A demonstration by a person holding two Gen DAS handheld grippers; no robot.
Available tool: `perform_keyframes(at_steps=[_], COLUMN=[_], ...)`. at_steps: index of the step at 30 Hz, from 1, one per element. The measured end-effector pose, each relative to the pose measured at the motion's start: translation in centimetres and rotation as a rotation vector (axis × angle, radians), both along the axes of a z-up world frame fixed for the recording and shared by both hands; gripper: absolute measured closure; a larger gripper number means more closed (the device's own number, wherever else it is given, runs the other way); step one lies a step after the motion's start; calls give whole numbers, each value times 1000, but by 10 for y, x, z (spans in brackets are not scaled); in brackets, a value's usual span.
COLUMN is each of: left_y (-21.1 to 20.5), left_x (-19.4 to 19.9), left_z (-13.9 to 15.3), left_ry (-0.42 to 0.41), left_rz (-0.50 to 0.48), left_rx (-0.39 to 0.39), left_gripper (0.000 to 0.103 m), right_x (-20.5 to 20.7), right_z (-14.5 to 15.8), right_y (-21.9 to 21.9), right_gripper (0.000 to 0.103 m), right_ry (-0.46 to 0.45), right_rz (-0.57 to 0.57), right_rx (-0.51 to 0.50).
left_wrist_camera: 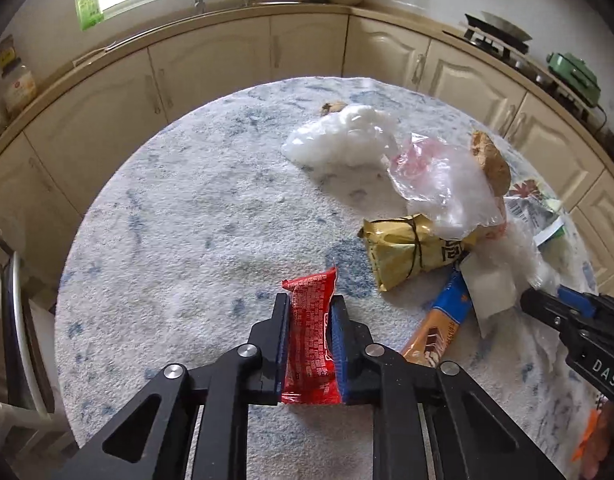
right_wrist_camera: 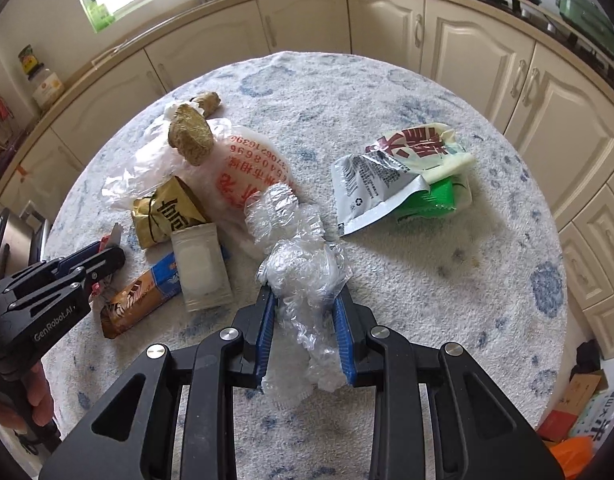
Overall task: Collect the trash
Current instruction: 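Grasp the clear bubble-wrap bag with right tool while left tool grasps the red wrapper, then carry the red wrapper and bubble-wrap bag in both tools over the blue bucket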
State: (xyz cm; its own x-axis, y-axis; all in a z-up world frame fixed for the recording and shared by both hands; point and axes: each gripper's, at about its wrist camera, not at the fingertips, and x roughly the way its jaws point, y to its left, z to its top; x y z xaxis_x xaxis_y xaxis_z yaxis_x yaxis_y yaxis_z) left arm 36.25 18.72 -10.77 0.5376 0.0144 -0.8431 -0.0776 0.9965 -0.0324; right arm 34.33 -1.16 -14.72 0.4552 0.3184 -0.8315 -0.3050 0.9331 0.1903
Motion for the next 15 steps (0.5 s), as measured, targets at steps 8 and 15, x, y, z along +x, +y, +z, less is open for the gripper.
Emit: perform_keyframes(at_steps=[8, 15], left_y=[3, -11], left_x=[-27, -64], left_z=[23, 52], left_ry=[-48, -119], left_rz=[16, -2], left_rx=[18, 37], left_gripper=[89, 89], right_x=[-20, -49], right_z=[18, 41], right_y=[-5, -13], right_gripper=[75, 75], right_ry=[-42, -99], right_rz=[-3, 7], right_rx=[10, 21])
